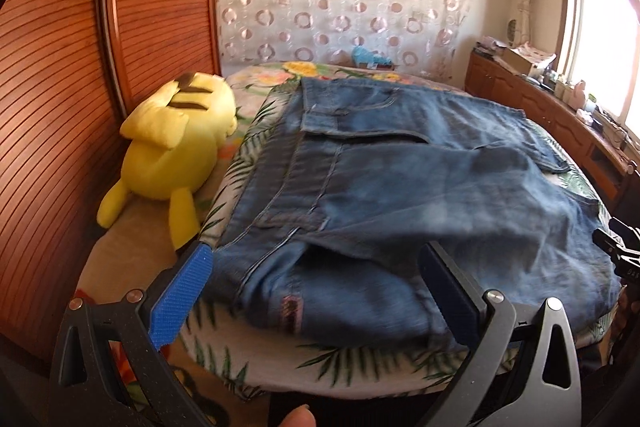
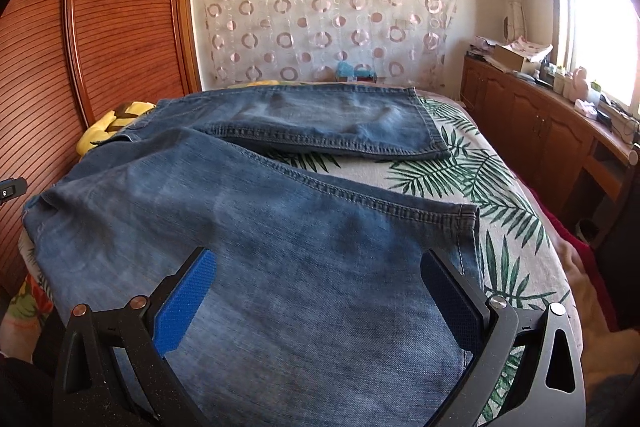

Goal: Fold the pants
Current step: 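Move both grippers down toward the hems of the jeans legs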

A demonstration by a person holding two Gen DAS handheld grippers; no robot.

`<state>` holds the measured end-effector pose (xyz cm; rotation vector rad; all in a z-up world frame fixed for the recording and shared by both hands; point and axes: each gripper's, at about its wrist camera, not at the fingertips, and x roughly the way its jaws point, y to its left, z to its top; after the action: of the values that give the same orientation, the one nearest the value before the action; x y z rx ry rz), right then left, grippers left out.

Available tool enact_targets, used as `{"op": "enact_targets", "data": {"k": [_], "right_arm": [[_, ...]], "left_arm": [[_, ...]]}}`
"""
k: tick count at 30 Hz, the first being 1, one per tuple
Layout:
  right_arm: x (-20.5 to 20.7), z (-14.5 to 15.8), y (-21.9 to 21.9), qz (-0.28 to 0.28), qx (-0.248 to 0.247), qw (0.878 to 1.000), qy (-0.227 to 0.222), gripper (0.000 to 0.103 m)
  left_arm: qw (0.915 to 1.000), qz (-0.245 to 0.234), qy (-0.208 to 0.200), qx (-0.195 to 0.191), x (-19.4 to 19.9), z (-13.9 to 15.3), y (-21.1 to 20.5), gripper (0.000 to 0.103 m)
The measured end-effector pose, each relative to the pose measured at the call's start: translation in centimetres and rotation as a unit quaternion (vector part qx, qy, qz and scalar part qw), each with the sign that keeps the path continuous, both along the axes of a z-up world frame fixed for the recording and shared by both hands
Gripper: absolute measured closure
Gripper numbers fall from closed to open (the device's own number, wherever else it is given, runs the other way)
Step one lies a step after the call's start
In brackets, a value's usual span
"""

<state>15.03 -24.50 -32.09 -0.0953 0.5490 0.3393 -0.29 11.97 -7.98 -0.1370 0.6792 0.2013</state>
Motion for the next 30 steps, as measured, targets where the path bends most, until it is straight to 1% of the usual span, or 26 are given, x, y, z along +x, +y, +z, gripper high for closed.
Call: {"op": "enact_targets", "data": {"k": [6,8,12,14,15,17,18,20,23,28,30], "right_arm": [[-1.2,0.4,-0.5,-0.006,-0.007,1.0,0.008,0.001],[-1.7,0.6,-0.8,-0.008,-0.008,1.0,0.01,0.001],[-2.1,0.8,-1.6,-0.014,-0.008,1.0,0.009,0.001],[-2.4,0.9,-1.8,-0.017,-0.007,1.0,0.009,0.001],[-2.9,1.0,-2.1,-0.018,-0.007,1.0,0.009,0.001],[-3.4,1.0,-2.1,-0.021,-0.009,1.0,0.009,0.001],[-3.1,0.9,-2.3,-0.022,-0.008,1.0,0.009,0.001],[-3.8,0.9,-2.8,-0.026,-0.009,1.0,0.01,0.001],[-4.3,0.8,-3.5,-0.034,-0.008,0.999,0.014,0.001],[-5.2,0.8,-4.4,-0.048,-0.005,0.999,0.024,0.001],[-5.5,0.8,-4.6,-0.051,-0.002,0.998,0.029,0.001]], "left_arm": [[0.9997,-0.002,0.009,-0.021,-0.7,-1.2,1.2,0.0],[0.9995,0.001,0.016,-0.026,-0.7,-1.7,1.7,0.006],[0.9984,0.007,0.027,-0.048,-1.2,-2.7,2.8,0.013],[0.9977,0.011,0.03,-0.06,-1.5,-3.0,3.2,0.02],[0.9974,0.013,0.031,-0.064,-1.5,-3.2,3.3,0.021],[0.9965,0.013,0.034,-0.075,-1.7,-3.6,3.3,0.028],[0.9963,0.012,0.037,-0.077,-1.7,-3.8,3.2,0.03],[0.9962,0.011,0.038,-0.077,-1.7,-4.0,2.9,0.036],[0.9958,0.009,0.037,-0.083,-1.7,-4.2,2.7,0.042],[0.996,0.009,0.036,-0.082,-1.5,-4.2,2.6,0.043],[0.996,0.009,0.034,-0.082,-1.4,-4.2,2.7,0.049]]}}
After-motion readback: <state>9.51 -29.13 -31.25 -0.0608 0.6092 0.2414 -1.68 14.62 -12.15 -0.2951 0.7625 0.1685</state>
